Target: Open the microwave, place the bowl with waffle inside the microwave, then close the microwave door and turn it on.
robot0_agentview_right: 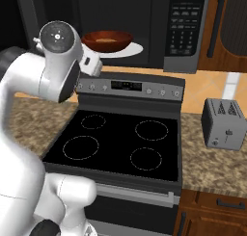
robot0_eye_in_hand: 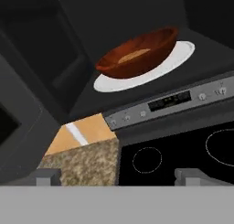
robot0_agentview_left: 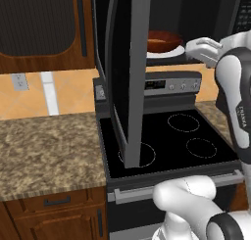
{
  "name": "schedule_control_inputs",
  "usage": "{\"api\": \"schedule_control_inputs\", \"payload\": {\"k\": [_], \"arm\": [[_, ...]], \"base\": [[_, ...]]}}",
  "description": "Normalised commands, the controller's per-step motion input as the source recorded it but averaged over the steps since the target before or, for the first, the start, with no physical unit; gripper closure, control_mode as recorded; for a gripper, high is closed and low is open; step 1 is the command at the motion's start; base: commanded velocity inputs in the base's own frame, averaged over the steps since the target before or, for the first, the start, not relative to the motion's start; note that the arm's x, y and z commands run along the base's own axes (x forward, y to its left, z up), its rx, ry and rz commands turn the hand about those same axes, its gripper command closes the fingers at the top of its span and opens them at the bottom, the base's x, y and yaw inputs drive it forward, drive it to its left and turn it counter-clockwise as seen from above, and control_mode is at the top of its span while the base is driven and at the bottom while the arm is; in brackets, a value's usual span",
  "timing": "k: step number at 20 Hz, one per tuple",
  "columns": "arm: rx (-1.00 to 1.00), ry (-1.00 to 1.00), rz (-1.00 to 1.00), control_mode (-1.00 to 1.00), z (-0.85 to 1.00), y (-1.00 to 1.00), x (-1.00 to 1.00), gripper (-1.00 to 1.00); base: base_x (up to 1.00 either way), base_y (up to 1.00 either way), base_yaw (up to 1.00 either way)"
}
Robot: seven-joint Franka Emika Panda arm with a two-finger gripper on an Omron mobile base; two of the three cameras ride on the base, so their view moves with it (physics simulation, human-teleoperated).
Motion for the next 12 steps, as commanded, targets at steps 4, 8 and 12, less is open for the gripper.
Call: {"api": "schedule_control_inputs", "payload": {"k": [4, 8, 12], "arm": [[-0.80, -0.09, 0.51, -1.00, 0.00, 0.18, -1.00, -1.00], [-0.86, -0.09, 0.48, -1.00, 0.02, 0.23, -1.00, -1.00], [-0.76, -0.23, 0.36, -1.00, 0.18, 0.23, -1.00, -1.00]], "base": [[0.00, 0.00, 0.00], [0.00, 0.00, 0.00], [0.00, 0.00, 0.00]]}}
